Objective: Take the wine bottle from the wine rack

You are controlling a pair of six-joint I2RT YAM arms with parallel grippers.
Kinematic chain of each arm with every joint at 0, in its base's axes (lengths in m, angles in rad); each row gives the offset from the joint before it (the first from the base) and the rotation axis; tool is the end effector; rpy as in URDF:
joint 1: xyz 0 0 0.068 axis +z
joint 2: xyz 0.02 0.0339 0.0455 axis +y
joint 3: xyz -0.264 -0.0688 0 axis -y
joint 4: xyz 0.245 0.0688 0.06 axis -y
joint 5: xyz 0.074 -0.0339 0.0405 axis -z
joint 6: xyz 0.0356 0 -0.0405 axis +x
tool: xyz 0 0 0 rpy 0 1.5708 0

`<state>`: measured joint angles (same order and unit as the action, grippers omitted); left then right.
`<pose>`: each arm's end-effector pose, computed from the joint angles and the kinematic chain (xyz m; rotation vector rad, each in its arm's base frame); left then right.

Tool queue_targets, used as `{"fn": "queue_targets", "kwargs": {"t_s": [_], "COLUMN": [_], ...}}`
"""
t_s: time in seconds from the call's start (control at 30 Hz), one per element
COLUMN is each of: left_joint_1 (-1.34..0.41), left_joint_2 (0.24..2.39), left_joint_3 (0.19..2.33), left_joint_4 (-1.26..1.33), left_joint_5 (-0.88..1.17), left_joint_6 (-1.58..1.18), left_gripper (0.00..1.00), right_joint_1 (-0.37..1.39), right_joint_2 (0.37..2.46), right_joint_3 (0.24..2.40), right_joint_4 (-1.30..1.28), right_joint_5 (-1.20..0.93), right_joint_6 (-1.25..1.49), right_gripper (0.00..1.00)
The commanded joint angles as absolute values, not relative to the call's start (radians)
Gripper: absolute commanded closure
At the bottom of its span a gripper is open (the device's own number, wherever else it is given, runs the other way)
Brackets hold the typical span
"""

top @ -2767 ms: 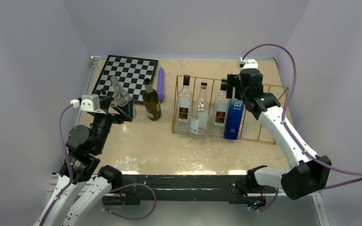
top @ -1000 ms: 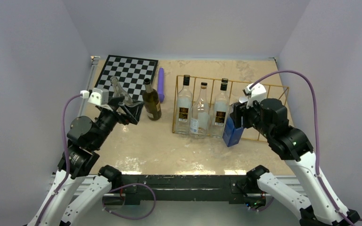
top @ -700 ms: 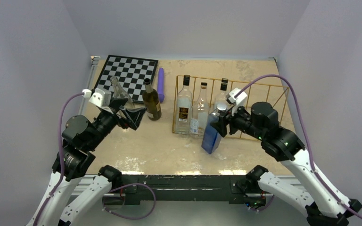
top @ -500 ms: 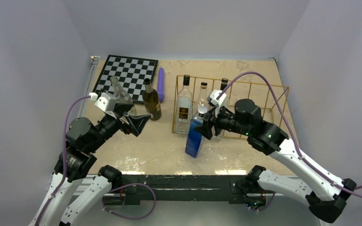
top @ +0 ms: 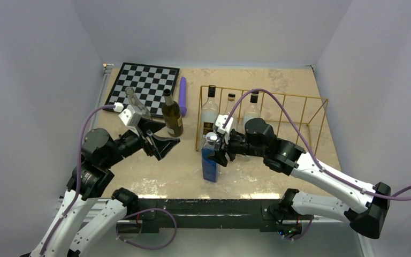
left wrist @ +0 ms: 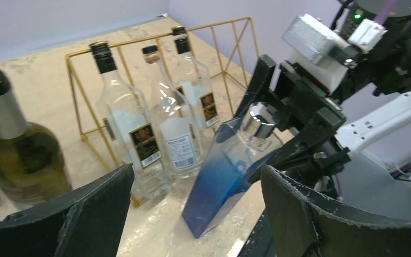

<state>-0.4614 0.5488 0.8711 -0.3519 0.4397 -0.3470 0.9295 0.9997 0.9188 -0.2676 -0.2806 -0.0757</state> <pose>0.0956 -0.0645 0.3826 0.4512 1.6249 -0.9679 0.1285 0.1886 0.3387 -1.1297 1.6470 0.8320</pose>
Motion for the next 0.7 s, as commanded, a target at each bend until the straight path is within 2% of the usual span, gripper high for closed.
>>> {"fn": "queue_targets", "kwargs": {"t_s": [0.0, 0.13, 0.23, 0.43, 0.67], "left_joint_1": [-0.468, -0.468, -0.467, -0.472, -0.48], "left_joint_2": [0.599, 0.661, 0.685, 0.722, 0.756], "left_joint_3": [0.874, 0.883, 0.876, 0.863, 0.891], "left_joint_4": [-0.257, -0.264, -0.238, -0.158, -0.173], "left_joint_5": [0.59, 0.542, 0.543, 0.644, 0.73], "left_joint_6": [-0.401, -0.414, -0.412, -0.417, -0.321], "left_gripper": [0.09, 0.12, 0.11, 0.01, 0.0], "right_joint_1": [0.937, 0.937, 0.937, 0.939, 0.939], "right_joint_2": [0.967, 0.962, 0.954, 0.909, 0.802], "right_joint_3": [0.926, 0.902, 0.888, 0.885, 0.919], "right_joint_4": [-0.009, -0.005, 0.016, 0.003, -0.128], "right_joint_5": [-0.303, -0.293, -0.294, -0.308, -0.332], "right_joint_6": [-0.097, -0.099, -0.089, -0.078, -0.106], "right_gripper": [0.78, 0.65, 0.51, 0.26, 0.03]}}
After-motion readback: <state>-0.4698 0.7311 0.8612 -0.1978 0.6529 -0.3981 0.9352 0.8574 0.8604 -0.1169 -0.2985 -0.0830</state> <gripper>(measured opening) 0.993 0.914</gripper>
